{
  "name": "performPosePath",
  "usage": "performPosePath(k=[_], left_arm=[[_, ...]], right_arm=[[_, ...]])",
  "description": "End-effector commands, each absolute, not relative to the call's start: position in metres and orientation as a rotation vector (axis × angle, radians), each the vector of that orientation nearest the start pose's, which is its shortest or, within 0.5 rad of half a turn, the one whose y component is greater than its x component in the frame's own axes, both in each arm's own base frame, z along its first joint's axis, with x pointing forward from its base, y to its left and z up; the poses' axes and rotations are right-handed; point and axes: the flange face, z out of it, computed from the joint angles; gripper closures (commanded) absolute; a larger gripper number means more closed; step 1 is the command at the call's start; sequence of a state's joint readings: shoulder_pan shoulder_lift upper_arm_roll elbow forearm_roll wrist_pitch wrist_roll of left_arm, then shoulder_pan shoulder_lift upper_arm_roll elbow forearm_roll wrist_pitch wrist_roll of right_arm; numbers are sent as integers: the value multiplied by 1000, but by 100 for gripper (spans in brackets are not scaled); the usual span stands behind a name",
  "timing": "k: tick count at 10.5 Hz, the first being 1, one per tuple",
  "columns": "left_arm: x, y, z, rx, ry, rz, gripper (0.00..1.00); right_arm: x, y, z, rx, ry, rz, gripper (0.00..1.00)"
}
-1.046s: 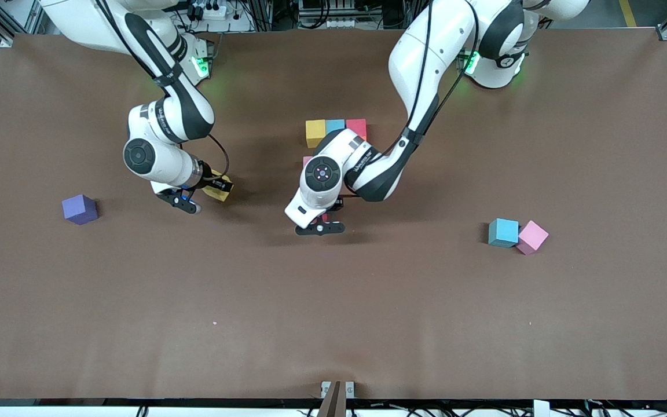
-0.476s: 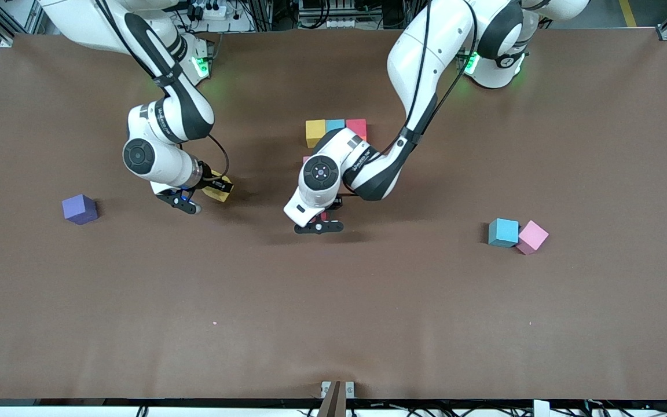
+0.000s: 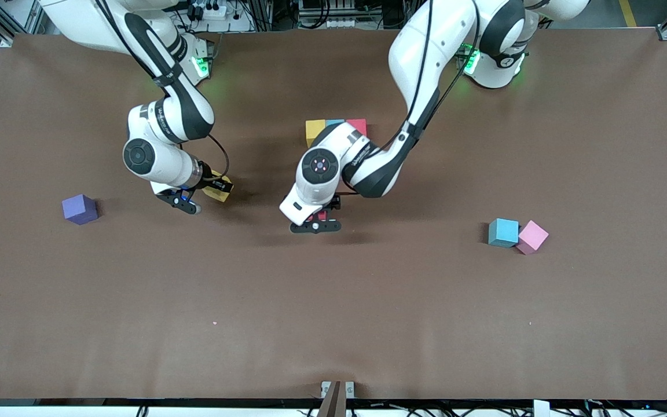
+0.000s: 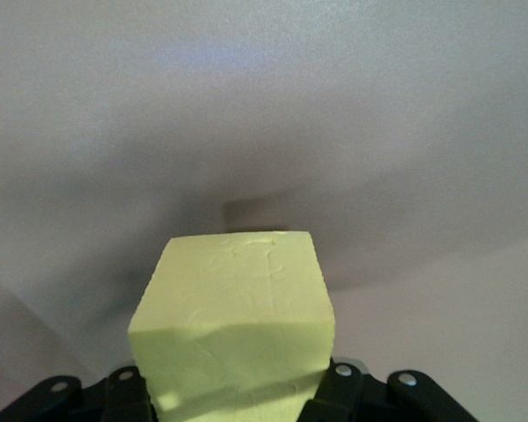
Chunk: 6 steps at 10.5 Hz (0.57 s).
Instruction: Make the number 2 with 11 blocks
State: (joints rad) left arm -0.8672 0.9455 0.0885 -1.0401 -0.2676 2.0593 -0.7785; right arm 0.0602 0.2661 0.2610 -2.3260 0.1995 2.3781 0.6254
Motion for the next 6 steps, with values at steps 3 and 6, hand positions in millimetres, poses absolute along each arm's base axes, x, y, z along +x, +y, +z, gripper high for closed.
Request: performPosePath(k=[3,6], left_arm=[[587,-475,415,-3297,-301,117,0],[592,-357,449,-3293,-275,87,0]], right_arm=[[486,177,232,-2915,767,406,89],[500,214,262,-2802,866,481,89]])
